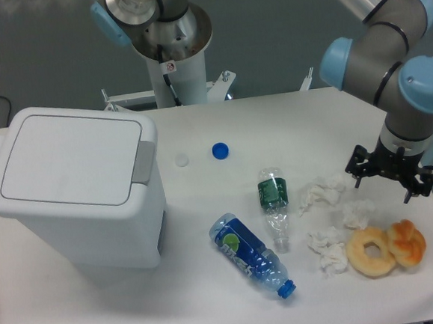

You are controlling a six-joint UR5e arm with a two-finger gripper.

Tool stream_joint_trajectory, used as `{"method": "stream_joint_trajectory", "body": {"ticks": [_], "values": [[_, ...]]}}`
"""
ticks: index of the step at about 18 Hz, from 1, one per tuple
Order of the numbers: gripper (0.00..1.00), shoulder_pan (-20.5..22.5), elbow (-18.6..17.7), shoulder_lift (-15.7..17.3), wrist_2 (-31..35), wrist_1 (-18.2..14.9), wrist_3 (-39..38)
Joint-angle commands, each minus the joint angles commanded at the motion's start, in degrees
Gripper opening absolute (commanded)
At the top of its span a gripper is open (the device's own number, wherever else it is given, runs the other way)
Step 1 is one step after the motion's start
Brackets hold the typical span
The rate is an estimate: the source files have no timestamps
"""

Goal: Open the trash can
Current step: 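Move the gripper from beside the bagel up over the green-capped bottle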

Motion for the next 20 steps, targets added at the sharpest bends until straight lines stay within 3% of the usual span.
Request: {"method": "stream_joint_trajectory", "body": {"ticks": [5,10,14,16,17,20], "values": [[1.0,-5.28,-0.09,1.14,-0.35,-0.26,-12.22],[1.0,-8.35,-0.52,4.56,-6.23,-5.44,-20.49],[1.0,-10.2,-5.17,8.78,-7.21,-6.42,-23.05],[0.96,-10.29,-5.62,9.49,-7.12,-6.76,-25.06],[0.89,-10.38,-5.71,10.1,-7.12,-6.77,-26.38],[0.21,-10.82,-5.8,11.42,-8.34,-6.94,-29.38]]}}
